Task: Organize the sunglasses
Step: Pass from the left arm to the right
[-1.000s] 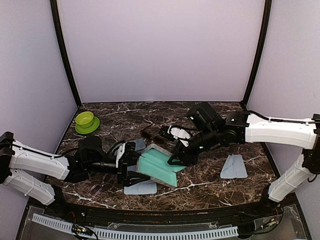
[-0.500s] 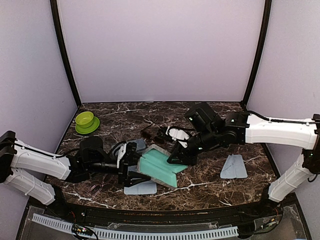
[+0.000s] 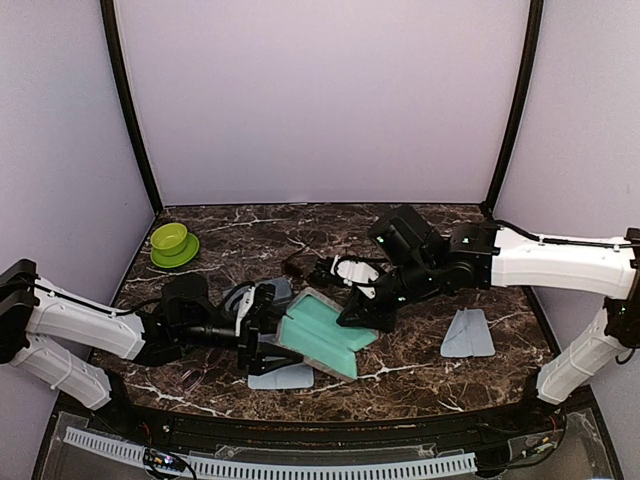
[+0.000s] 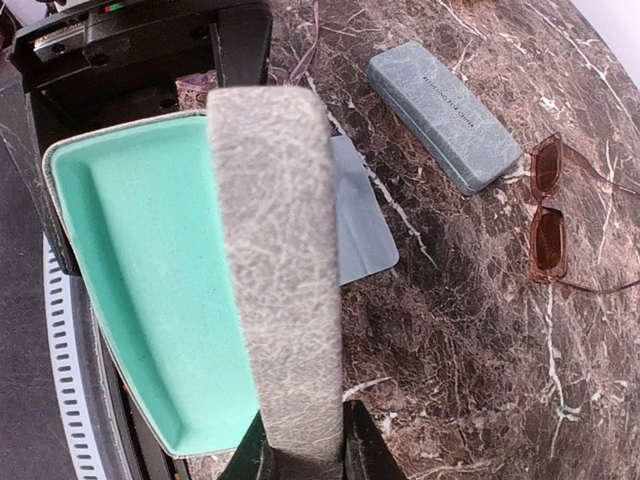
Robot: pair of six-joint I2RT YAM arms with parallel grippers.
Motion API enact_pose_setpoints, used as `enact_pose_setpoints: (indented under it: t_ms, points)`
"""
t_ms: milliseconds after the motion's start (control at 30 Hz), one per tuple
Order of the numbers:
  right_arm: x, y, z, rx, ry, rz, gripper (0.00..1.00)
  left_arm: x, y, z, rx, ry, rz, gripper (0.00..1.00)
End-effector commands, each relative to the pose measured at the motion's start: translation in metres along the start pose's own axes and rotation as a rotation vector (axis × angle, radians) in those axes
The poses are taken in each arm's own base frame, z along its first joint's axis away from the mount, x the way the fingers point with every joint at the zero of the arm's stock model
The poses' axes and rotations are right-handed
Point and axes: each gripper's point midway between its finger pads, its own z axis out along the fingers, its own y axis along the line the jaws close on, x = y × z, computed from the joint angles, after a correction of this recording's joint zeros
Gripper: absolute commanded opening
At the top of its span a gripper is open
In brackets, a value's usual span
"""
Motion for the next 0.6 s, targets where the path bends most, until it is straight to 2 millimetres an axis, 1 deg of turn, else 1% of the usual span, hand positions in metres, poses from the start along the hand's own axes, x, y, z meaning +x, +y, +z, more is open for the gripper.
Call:
enact_pose_setpoints:
  t_ms: [0,33,67,100,267,367,400,500,567]
  points:
    - [-0.008,-0.006,-0.010,0.046,-0.006,0.026,0.11,-0.022,0.002,0.000,-0.013,-0.076,0.064,0.36]
    - [-0.006,-0.008,-0.011,0.060,-0.001,0.025,0.11,-0.021,0.002,0.000,-0.018,-0.075,0.063,0.42]
    - [-0.004,-0.010,-0.011,0.073,0.006,0.026,0.11,-0.020,0.003,0.000,-0.023,-0.073,0.063,0.52]
    - [-0.001,-0.012,-0.012,0.087,0.016,0.028,0.10,-0.018,0.004,-0.001,-0.030,-0.071,0.064,0.58]
    - [0.013,-0.021,-0.015,0.128,0.060,0.052,0.09,-0.011,0.009,-0.004,-0.066,-0.047,0.073,0.82]
    - [0.016,-0.023,-0.018,0.134,0.057,0.061,0.09,-0.008,0.013,-0.007,-0.094,-0.041,0.075,0.95]
    - [0.016,-0.023,-0.018,0.134,0.057,0.062,0.09,-0.008,0.014,-0.009,-0.102,-0.042,0.074,0.98]
    - [0.018,-0.025,-0.018,0.142,0.064,0.070,0.08,-0.010,0.016,-0.011,-0.121,-0.047,0.076,0.99]
    - [0.026,-0.034,-0.016,0.177,0.092,0.089,0.08,-0.011,0.021,-0.014,-0.152,-0.046,0.077,0.99]
